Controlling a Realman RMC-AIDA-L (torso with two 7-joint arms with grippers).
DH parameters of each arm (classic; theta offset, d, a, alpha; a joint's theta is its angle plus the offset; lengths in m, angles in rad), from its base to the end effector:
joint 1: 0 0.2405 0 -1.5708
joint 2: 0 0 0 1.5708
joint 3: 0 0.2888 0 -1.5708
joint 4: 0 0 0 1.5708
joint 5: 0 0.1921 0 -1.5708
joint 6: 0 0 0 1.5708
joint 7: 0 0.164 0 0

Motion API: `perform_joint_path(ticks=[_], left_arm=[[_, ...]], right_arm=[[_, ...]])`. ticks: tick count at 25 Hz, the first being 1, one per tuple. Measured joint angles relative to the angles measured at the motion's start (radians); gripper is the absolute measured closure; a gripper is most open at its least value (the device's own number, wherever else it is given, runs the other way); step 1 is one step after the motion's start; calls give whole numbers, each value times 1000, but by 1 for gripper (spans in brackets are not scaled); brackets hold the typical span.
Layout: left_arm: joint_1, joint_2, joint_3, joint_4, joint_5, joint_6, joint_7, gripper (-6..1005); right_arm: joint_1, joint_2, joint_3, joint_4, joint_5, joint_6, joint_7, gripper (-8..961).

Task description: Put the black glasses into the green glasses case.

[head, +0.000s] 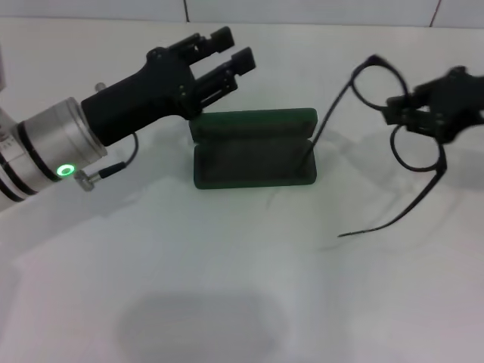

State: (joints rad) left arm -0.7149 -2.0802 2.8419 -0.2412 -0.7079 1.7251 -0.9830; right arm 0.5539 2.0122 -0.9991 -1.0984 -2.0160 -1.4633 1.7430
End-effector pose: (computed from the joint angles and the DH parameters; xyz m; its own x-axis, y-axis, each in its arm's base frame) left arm -0.2186 0.3543 -0.0330 0.4953 0.1210 0.8603 0.4705 -0.8698 -0.1485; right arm 0.2186 0.3819 0.0135 0.9329 -0.2360 -0.2721 -0.3151 -0.9007 -0.2991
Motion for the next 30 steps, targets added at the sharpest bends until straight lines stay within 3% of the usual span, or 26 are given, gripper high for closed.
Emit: perform_joint_path(ticks=[7,12,14,23,30], left_arm=[[7,0,1,-52,52,-43,10,461],[-33,-6,2,-39,142,-47,7,462],[-43,-7,2,-36,165,-47,4,462],[-139,-4,2,67,350,53,-2,463],[-192,-4,2,81,372,142,-76,464]], right_arm=[[-70,-11,194,274,420,-146,-225,837],[-26,-16,232,673,710,-168,-289,837],[-12,-15,231,757,746,-175,-286,838],[3,4,209,797,741,-107,-153,838],[11,4,142,804,738,-68,-85,838]])
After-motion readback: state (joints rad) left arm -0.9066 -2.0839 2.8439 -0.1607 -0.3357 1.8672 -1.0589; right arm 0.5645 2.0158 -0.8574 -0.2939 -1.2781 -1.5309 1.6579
